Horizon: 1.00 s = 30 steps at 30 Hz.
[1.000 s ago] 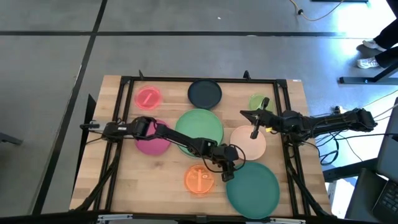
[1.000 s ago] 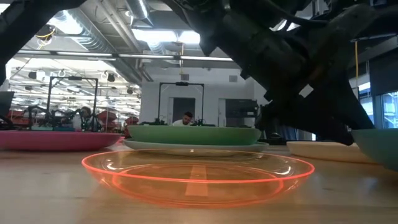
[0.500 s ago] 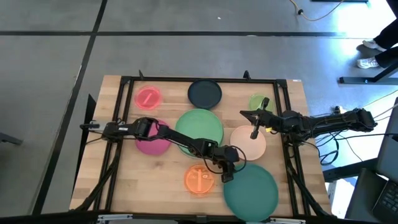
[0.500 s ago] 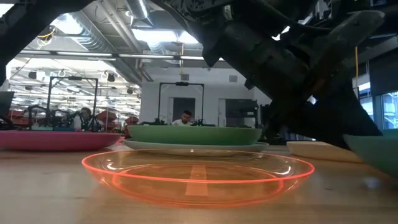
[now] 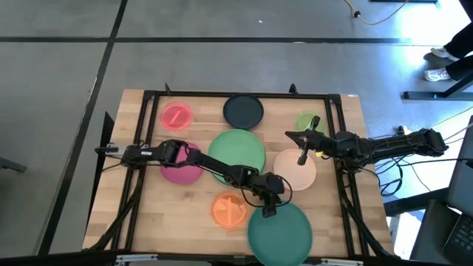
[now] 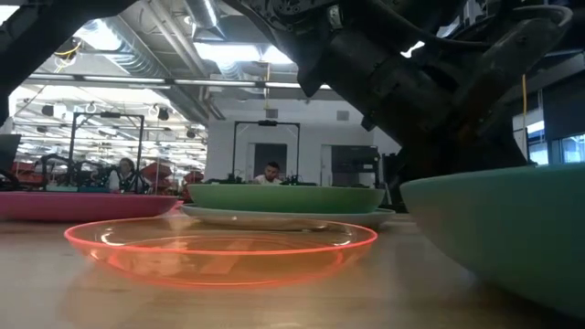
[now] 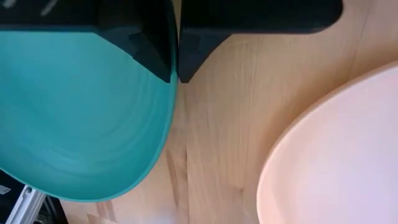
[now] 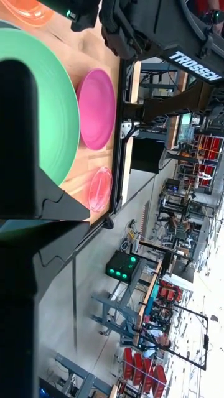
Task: Stack plastic plates
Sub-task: Stack the dark green plate on the light green plate
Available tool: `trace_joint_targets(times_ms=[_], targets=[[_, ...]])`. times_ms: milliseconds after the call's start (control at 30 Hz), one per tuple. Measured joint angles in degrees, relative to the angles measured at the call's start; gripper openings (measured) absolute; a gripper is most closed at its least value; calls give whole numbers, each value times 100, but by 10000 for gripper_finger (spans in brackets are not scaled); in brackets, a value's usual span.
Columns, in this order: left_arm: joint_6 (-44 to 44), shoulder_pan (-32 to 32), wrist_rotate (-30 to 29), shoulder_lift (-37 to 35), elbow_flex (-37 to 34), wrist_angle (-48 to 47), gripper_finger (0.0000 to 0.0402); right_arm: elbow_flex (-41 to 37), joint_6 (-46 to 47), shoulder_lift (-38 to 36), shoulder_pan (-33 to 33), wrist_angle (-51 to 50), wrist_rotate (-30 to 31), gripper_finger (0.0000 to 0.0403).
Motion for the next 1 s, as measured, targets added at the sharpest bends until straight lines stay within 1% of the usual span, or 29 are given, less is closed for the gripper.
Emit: trace_joint_targets(times_ms=[233,400,700,1000], targets=[[113,2,-107,-62,-2,-7,3,0,0,0,0,-7,-1,7],[336,-11,-139,-273,-4,-177,3,0,-24,-28,0,-145,-2,7],[488,25,-57,-702,-4,-514,5,2,-66,-771,4,-310,-2,7],[983,262,-262,-1252,-4,-1451,7,2,-66,-1440,4,-864,0,7]])
